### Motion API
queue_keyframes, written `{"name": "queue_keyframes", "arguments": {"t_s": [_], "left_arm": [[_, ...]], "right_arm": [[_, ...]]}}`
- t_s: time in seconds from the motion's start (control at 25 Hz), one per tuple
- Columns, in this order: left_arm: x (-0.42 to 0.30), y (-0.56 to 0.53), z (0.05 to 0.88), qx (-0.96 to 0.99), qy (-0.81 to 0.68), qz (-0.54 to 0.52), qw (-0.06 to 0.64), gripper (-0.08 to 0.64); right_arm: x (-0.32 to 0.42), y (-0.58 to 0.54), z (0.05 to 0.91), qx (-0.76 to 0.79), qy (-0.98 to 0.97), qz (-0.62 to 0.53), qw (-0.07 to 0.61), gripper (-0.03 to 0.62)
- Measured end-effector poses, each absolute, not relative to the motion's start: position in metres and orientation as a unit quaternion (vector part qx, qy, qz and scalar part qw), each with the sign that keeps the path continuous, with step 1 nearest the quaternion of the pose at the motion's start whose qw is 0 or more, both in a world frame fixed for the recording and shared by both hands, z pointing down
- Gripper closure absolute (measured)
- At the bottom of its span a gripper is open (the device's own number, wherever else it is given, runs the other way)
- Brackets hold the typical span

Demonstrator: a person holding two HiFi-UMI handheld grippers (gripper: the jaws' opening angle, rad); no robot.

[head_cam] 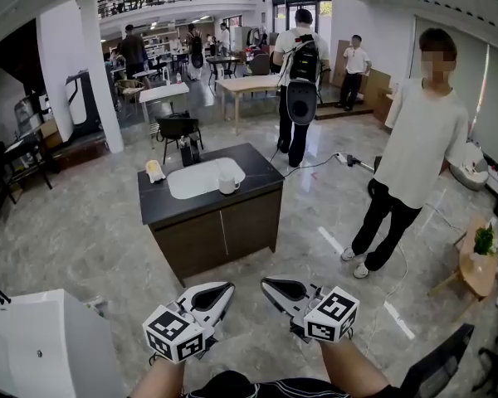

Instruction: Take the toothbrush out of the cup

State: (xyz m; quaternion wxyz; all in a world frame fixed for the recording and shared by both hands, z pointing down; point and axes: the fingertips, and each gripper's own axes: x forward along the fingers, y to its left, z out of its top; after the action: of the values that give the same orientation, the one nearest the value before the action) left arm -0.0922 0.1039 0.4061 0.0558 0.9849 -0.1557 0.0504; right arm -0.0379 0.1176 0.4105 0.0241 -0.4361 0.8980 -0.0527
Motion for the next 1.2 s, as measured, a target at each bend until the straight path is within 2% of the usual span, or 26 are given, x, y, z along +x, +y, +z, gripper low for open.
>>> {"name": "queue_keyframes", "arguments": {"t_s": [0.6,1.2], "left_arm": [[-0.057,-0.001,0.431,0.983,-0.159,0.056,0.072,0.555],[-0.005,-0.278,0.455,0.969,-0.194,0.071,0.135,0.555]], "right_arm": [[0.010,0.018,0.430,-0.455,0.888,-0.059,0.033,0.589],[0.062,-0.258,0.457,-0.437,0.892,-0.117,-0.008,0.589]]}}
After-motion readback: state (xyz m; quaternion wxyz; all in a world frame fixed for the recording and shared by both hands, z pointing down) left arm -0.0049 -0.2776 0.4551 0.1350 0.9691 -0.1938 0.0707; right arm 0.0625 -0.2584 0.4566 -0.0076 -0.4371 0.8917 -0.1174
